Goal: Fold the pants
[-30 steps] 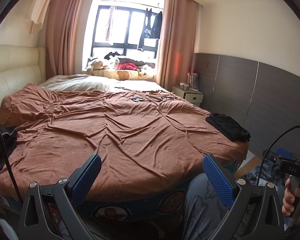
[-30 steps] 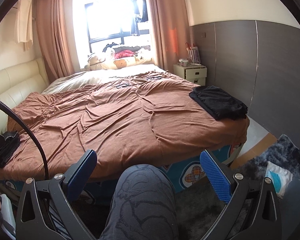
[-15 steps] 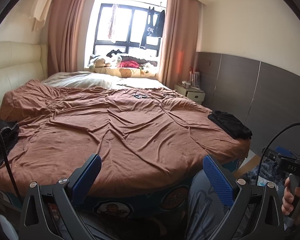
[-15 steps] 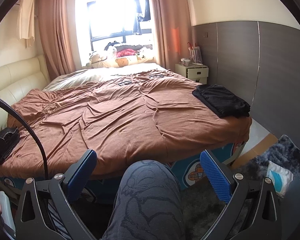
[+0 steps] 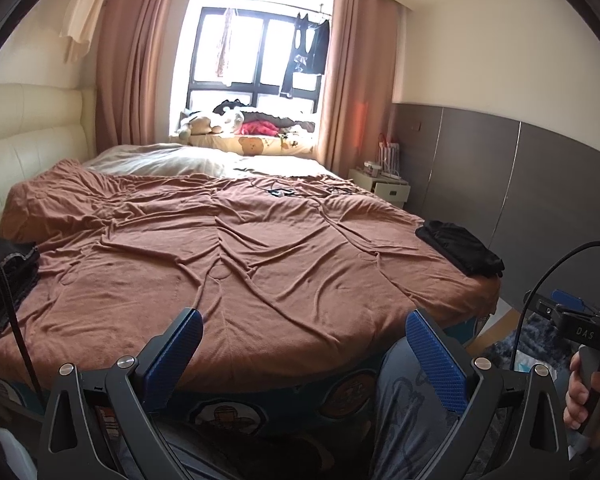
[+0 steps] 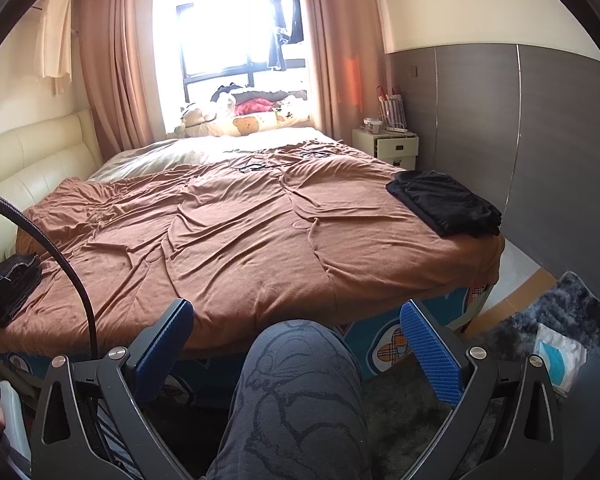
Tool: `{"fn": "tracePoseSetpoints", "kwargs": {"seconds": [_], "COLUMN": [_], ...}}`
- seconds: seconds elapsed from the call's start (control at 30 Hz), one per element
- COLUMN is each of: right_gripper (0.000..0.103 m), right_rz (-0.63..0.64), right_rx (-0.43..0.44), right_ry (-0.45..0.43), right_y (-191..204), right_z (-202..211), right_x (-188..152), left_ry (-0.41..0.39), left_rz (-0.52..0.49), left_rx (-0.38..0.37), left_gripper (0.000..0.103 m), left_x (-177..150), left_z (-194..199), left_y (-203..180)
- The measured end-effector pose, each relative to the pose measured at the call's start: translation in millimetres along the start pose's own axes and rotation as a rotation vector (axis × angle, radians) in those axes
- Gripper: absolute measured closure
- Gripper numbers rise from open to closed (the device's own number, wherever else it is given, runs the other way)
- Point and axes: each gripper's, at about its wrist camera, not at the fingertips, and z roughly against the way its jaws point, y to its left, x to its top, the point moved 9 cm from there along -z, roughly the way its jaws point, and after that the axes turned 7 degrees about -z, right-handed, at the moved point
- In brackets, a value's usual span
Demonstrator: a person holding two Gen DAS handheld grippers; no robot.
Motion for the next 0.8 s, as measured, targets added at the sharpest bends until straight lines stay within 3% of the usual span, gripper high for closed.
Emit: {"fn": "tracePoseSetpoints", "kwargs": {"seconds": [0.8], "right_gripper": [0.0], "right_rz": [0.011], "right_rx": [-0.007], "right_ry": [0.009], "right_y": [-4.2], "right_z": [-3.7], "right_x": [1.6], "left_ry": [0.01], "left_rz": [-0.02], "left_rx": [0.019], "left_gripper": [0.0], "left_x": [-2.0], "left_z": [1.9], "left_y": [-6.3]}}
